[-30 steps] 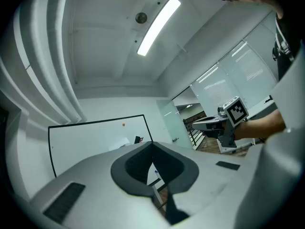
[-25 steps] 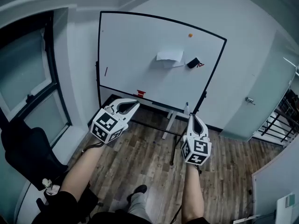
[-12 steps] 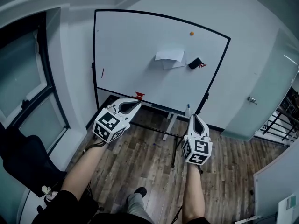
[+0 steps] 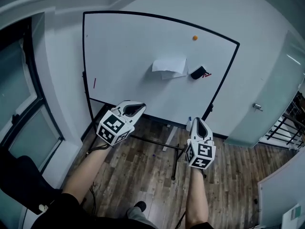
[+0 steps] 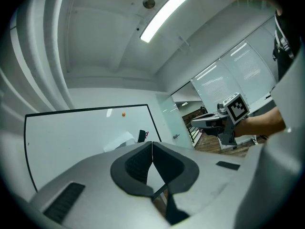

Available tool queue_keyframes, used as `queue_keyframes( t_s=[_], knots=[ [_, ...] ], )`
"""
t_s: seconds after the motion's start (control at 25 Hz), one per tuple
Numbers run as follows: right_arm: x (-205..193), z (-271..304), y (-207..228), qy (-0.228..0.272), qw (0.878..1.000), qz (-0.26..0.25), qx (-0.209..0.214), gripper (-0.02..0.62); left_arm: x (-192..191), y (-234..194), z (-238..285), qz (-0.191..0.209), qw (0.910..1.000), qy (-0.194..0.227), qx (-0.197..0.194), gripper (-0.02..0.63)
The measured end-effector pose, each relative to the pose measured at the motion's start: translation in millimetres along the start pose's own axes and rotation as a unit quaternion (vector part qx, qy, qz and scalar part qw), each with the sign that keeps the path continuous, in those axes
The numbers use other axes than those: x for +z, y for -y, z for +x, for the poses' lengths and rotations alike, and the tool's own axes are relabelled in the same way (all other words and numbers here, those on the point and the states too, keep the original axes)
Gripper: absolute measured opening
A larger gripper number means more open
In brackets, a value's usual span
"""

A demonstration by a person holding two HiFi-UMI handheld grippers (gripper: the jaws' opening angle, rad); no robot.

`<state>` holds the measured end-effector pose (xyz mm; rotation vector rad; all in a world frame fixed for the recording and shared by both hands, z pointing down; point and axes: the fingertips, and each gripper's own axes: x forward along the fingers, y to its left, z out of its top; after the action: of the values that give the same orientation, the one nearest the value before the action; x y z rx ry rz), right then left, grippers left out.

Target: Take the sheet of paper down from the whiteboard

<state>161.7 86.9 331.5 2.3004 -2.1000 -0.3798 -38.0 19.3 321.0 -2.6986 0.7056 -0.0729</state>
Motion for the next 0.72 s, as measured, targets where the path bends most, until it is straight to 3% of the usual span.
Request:
queue_keyframes(
  t_s=[0.32, 0.72],
  knots=[
    [-13, 66, 29, -0.004, 1.0, -0.004, 0.002, 0.025, -15, -34, 67, -0.005, 1.0, -0.004, -0.003, 0.021],
    [-25, 121, 45, 0.002, 1.0, 0.001, 0.006, 0.025, -31, -68, 110, -0.003, 0.9999, -0.01, 0.003, 0.021]
  ],
)
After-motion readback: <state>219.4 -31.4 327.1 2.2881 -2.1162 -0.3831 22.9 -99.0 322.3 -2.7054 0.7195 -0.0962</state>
